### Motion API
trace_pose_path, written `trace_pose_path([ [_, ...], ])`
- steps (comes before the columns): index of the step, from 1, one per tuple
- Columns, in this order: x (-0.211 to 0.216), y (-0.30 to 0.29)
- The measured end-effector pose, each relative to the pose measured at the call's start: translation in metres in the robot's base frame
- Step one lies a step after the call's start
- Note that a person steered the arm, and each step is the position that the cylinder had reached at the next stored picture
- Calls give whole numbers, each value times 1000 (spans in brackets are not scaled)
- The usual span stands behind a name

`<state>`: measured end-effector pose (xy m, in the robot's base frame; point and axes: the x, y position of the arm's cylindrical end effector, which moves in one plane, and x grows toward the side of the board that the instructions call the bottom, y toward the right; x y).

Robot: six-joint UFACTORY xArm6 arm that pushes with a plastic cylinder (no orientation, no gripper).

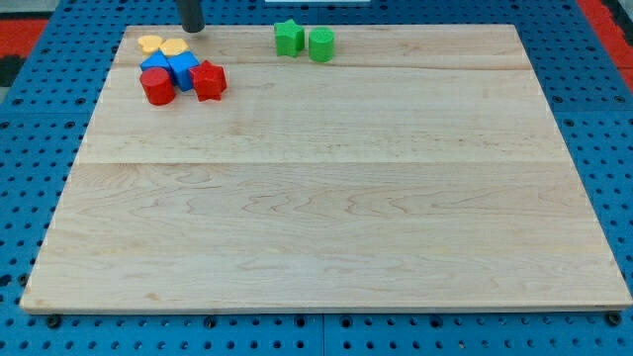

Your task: Push the group of blocks down

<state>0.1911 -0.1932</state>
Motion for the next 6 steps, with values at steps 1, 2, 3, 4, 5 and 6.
trace_pose_path([
  [1,29,-15],
  [2,64,-16],
  [3,109,-16],
  [4,149,-14],
  [5,96,11],
  [6,34,17],
])
